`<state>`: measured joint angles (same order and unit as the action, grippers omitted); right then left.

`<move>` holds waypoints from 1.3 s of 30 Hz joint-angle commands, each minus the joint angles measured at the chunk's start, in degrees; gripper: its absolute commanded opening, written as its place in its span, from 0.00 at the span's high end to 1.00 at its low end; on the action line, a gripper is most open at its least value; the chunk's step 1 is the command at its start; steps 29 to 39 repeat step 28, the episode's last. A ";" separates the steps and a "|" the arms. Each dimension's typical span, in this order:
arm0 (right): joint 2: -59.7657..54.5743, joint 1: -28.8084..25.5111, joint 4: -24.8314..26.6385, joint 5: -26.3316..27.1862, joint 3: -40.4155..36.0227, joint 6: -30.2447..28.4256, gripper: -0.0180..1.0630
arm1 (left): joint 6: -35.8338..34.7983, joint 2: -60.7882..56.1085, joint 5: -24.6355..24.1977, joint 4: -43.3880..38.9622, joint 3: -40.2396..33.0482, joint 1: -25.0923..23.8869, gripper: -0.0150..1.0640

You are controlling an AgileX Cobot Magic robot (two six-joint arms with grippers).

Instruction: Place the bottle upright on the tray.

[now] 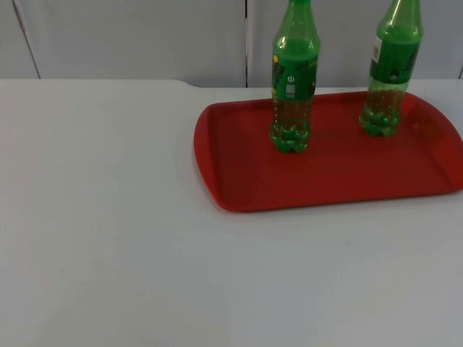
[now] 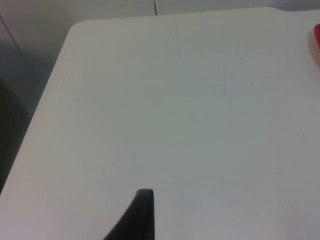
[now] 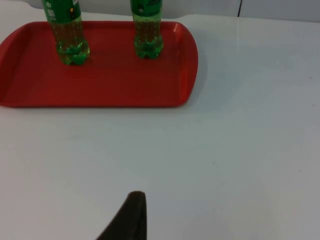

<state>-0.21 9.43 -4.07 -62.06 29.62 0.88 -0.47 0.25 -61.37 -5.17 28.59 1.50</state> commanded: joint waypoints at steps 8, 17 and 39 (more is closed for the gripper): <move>0.21 -0.05 0.31 0.31 -0.14 -0.25 0.01 | -0.16 -0.25 -0.16 -0.45 -0.25 -0.24 0.01; 0.21 -0.28 0.31 0.31 -0.14 -0.25 0.01 | -0.16 -0.25 -0.16 -0.45 -0.25 -0.24 0.01; 0.21 -7.24 0.19 0.31 -0.14 -0.25 0.01 | -0.16 -0.25 -0.16 -0.45 -0.25 -0.24 0.01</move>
